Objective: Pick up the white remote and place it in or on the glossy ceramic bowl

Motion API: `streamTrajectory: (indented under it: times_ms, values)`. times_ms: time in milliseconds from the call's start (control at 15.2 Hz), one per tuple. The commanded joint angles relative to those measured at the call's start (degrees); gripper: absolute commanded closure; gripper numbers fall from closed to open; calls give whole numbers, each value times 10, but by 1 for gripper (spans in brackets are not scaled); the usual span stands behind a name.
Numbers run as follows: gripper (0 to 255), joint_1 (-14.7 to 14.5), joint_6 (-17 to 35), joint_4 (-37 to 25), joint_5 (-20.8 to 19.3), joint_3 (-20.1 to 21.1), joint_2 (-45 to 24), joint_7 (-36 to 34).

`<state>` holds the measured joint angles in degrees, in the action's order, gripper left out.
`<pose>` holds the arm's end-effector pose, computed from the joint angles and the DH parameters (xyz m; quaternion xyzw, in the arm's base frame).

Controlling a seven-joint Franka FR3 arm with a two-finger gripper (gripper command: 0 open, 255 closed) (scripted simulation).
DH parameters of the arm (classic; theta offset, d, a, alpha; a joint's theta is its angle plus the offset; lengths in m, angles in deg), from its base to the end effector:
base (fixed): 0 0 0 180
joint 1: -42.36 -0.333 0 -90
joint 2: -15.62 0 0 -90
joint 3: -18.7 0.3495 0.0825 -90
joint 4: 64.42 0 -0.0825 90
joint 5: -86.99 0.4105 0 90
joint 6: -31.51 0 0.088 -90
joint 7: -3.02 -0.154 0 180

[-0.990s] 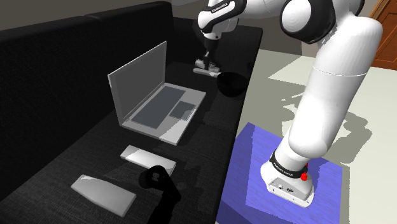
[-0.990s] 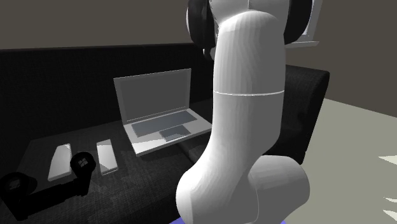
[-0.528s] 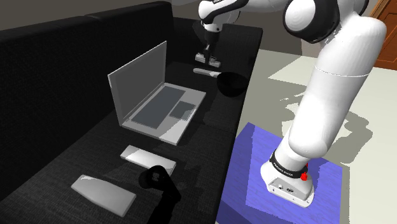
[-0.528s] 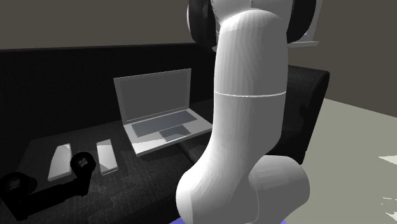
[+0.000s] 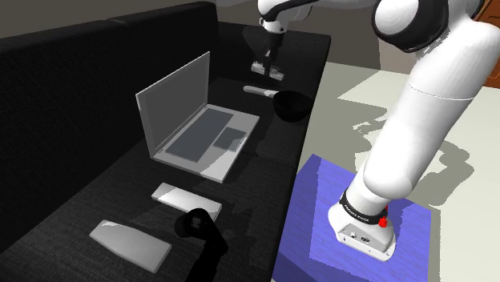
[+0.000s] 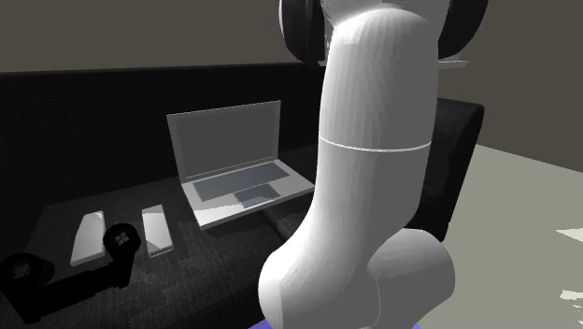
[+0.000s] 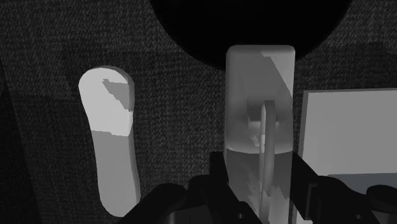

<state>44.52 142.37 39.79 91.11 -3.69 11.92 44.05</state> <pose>0.5654 -0.2448 0.4825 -0.9906 -0.1322 -0.0355 0.0029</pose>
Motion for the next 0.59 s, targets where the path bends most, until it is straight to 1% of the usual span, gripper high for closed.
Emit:
streamTrajectory:
  times_ms: [0, 264, 528]
  values:
    - [255, 3, 9, 47, -16, -5, 41, 4]
    - [255, 16, 19, 130, -49, -15, 120, 14]
    - [255, 36, 19, 198, -81, -24, 192, 26]
